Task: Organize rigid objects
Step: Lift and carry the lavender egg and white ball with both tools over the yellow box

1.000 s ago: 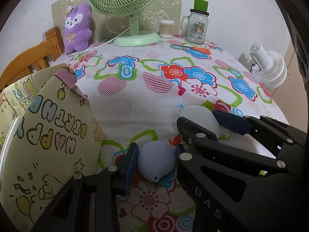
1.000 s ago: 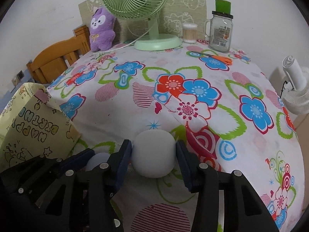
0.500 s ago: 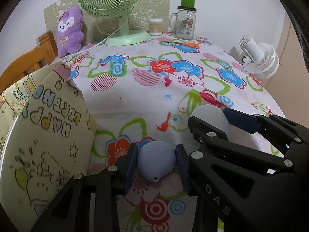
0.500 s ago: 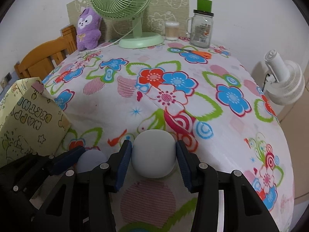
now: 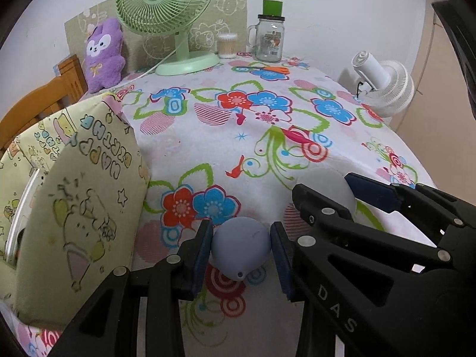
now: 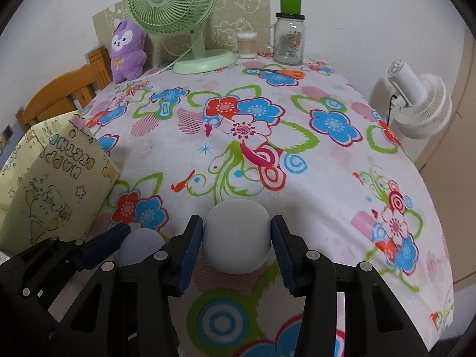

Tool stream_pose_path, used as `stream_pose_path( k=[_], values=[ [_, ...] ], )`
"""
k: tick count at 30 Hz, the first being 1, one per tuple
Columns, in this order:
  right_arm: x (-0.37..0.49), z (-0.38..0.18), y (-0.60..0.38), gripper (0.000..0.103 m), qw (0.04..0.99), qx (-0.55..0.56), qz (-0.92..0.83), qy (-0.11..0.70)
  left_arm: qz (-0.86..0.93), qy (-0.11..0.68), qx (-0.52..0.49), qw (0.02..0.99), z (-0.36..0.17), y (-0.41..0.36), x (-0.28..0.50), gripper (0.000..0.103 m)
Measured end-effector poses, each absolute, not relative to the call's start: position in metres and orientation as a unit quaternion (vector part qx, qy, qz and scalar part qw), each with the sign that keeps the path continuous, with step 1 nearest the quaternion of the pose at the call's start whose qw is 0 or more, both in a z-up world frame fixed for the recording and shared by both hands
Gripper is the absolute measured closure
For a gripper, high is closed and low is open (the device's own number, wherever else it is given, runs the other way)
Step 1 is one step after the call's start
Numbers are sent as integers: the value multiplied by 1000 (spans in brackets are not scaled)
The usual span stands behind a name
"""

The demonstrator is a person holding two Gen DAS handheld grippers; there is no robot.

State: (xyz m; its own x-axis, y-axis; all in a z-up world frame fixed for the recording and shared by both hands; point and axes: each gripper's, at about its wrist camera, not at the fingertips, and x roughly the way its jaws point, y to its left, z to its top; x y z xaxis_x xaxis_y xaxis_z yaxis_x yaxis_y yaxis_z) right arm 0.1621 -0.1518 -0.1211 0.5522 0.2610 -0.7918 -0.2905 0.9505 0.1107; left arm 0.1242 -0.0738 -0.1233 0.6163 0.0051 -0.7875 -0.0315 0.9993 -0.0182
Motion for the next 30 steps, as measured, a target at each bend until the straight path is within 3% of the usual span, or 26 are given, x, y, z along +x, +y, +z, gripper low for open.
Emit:
stream_pose_path(
  k=[30],
  values=[
    [85,-65,-168,53,905,-3,94,414,-29,405,38,913,-71,-85,60,62]
  ],
)
